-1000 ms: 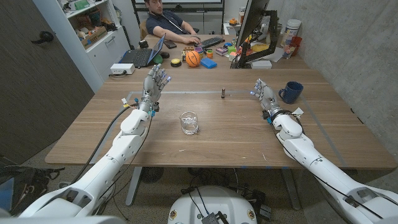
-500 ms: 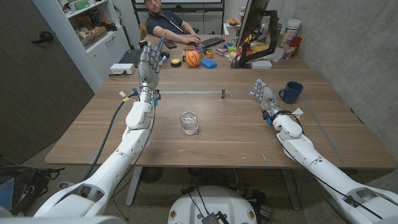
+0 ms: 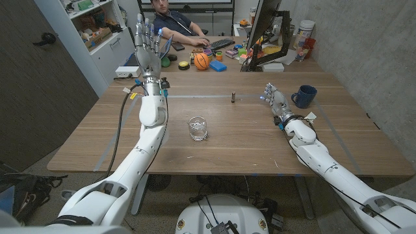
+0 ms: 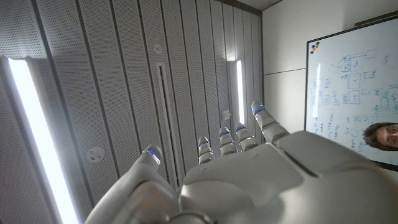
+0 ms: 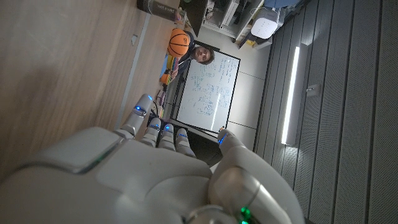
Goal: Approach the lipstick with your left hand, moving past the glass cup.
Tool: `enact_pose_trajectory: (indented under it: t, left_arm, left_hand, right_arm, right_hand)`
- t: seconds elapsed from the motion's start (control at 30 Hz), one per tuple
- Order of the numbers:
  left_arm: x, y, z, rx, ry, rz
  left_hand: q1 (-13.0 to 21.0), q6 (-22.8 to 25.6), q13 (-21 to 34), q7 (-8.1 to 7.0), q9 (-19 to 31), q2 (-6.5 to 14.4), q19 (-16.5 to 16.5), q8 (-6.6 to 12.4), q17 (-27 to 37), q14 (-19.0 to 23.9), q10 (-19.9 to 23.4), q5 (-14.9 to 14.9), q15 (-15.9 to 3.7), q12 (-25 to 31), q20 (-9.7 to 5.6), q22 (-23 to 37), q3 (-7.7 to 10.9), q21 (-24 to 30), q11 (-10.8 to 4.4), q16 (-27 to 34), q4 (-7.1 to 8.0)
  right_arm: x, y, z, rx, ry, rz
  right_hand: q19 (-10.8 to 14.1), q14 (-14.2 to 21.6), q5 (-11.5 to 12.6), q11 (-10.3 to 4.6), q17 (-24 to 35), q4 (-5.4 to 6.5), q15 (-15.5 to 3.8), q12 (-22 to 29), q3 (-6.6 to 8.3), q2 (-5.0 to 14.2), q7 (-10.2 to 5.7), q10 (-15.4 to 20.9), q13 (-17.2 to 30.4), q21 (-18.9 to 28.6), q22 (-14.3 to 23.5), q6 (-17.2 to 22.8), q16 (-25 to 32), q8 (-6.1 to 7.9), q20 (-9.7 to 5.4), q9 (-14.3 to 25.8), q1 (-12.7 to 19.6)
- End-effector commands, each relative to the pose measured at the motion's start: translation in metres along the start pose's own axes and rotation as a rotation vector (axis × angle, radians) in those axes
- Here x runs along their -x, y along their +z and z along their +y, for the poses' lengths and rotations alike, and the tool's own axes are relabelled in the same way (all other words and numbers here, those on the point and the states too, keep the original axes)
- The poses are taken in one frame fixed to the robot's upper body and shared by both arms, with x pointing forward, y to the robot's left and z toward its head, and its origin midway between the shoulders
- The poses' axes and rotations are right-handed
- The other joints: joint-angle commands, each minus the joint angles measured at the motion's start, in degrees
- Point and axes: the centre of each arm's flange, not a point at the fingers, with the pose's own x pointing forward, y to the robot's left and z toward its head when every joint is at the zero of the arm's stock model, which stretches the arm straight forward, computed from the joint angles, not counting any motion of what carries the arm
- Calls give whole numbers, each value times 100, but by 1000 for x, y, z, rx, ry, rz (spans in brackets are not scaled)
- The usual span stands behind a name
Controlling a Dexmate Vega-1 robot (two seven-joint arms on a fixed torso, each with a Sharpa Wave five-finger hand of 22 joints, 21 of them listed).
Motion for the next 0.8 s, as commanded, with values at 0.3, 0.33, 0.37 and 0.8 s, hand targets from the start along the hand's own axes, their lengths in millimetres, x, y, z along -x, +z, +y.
enact_pose_trajectory:
  t: [0.3, 0.33, 0.37, 0.8]
  left_arm:
    - [-28, 51, -61, -60, -93, -435]
    - [-29, 52, -64, -64, -101, -446]
    - [-31, 53, -67, -74, -111, -456]
    - [-43, 55, -103, -186, -223, -518]
  left_hand:
    - [135, -43, 33, -57, 16, -23, -108, 29, 19, -118, -100, 38, -55, -12, 92, 12, 53, -88, -95, 7, -122]
    - [137, -44, 33, -57, 16, -23, -107, 29, 20, -122, -99, 38, -55, -11, 95, 12, 53, -89, -97, 6, -124]
    - [146, -48, 34, -57, 17, -22, -108, 30, 20, -131, -102, 39, -56, -9, 111, 11, 55, -95, -100, 5, -131]
    - [193, -79, 36, -58, 24, -28, -138, 32, 23, -164, -125, 43, -26, 0, 178, 8, 55, -151, -90, 8, -179]
  right_arm:
    - [-2, 2, 15, 23, 29, 28]
    - [-2, 2, 16, 27, 31, 32]
    - [-2, 2, 17, 28, 31, 34]
    - [-4, 3, 23, 21, 30, 44]
  right_hand:
    - [-815, -586, 38, 78, 11, 22, -1, -43, -26, 22, 52, -5, 10, -36, 11, 69, -20, 24, 23, 12, 39]
    - [-815, -585, 38, 78, 11, 24, 1, -45, -28, 20, 53, -3, 10, -40, 11, 70, -22, 24, 18, 12, 37]
    - [-813, -583, 38, 80, 10, 25, 5, -47, -29, 19, 54, 0, 10, -42, 11, 72, -23, 24, 21, 12, 37]
    - [-801, -568, 41, 60, 10, 43, 10, -72, -45, 3, 53, 24, 9, -79, 11, 87, -44, 22, 30, 12, 19]
